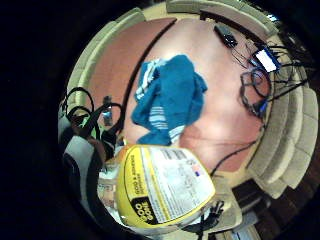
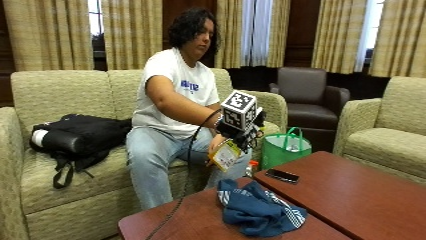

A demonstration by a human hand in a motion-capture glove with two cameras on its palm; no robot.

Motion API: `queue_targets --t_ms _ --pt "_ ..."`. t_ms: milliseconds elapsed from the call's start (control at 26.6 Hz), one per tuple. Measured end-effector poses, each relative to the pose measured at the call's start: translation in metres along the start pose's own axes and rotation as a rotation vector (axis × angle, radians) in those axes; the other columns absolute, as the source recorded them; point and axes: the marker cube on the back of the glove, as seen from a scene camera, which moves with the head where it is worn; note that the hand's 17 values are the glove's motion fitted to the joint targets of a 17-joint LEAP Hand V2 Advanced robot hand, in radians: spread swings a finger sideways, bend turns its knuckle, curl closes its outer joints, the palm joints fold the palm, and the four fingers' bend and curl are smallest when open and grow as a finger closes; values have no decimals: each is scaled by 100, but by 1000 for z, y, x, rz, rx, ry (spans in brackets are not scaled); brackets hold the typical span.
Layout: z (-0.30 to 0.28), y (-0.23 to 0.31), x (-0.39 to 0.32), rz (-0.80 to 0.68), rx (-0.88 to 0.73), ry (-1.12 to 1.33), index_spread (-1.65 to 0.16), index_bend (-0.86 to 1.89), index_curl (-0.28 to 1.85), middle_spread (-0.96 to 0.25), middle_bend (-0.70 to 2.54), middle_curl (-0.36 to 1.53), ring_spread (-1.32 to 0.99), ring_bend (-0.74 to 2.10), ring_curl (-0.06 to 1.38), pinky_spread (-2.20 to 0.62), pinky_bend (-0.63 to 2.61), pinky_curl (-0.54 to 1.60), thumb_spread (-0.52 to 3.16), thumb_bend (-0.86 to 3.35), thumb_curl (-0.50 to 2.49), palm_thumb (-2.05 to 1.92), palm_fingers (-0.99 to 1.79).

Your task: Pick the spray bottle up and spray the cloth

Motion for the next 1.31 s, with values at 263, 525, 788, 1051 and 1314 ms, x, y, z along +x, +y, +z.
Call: queue_targets --t_ms 263,525,788,1051,1314 --pt "4 18 -16 -129 168 -395 -25 30 61 -20 59 53 -21 63 47 -27 43 38 31 -3 84 94 135" --pt "42 22 -43 -235 291 -659 -25 30 61 -20 59 53 -21 63 47 -27 43 38 31 -3 84 94 135" --pt "101 9 -64 -266 349 -765 -25 29 62 -20 59 53 -21 63 47 -27 43 38 31 -3 84 94 135" --pt "166 -5 -64 -227 376 -773 -25 29 62 -20 59 53 -21 63 47 -27 43 38 31 -3 84 94 135" --pt "207 -23 -61 -215 418 -727 -25 29 62 -20 59 53 -21 63 47 -27 43 38 31 -3 85 94 135"
